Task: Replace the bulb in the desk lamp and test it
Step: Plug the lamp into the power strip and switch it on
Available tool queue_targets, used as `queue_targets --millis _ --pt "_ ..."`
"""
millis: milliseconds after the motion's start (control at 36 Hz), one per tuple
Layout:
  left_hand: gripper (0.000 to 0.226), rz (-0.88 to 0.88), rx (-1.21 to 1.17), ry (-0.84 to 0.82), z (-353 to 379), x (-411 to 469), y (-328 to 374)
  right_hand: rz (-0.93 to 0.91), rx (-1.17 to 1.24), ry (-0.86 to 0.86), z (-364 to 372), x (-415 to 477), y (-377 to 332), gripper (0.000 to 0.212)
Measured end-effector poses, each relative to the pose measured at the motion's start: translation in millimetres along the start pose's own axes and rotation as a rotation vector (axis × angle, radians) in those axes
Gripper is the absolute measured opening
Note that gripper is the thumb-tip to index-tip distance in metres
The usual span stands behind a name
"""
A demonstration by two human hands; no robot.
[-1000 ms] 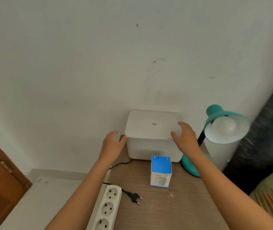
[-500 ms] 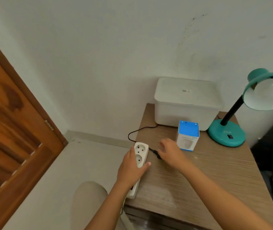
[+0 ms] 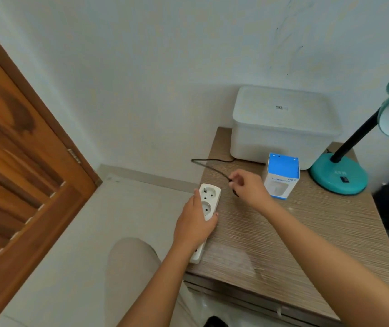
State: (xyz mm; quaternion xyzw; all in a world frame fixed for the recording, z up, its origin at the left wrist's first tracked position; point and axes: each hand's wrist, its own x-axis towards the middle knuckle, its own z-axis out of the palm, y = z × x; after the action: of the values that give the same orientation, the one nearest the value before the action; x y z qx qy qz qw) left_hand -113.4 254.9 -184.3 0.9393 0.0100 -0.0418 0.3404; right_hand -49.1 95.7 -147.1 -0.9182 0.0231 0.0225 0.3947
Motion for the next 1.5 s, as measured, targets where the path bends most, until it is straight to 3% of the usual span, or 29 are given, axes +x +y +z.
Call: queue_targets --millis 111,222,611,1056,1278,1417,1500 --pt "0.086 -0.001 -0.006 0.0 0.8 0.6 -0.7 -0.05 0.236 0.099 -7.5 -0.7 -20.6 0.013" --pt "0.086 0.001 -0.034 -0.002 2.0 1.3 -2.5 -0.085 0.296 0.097 0.7 -3.4 -31.1 0.016" --pt "0.081 0.002 -0.101 0.001 3.6 4.4 -5.7 -0.167 0.13 0.03 35.2 -17.1 -27.5 0.012" --pt "0.077 0.005 -0.132 -0.015 -0.8 3.2 -2.9 -0.132 0.148 0.051 36.1 -19.1 -27.9 0.005" --pt "0.054 0.03 -0.231 -0.096 -13.9 0.9 2.6 -0.125 0.122 0.051 27.8 -35.2 -27.0 0.008" --pt "0.04 0.095 -0.102 0.048 -20.1 -5.3 18.4 -0.094 0.089 0.069 -2.0 -63.5 -3.6 0.014" --pt "0.048 0.145 -0.092 0.092 -16.9 -10.5 40.8 -0.064 0.047 0.082 -23.9 -82.6 22.0 0.017"
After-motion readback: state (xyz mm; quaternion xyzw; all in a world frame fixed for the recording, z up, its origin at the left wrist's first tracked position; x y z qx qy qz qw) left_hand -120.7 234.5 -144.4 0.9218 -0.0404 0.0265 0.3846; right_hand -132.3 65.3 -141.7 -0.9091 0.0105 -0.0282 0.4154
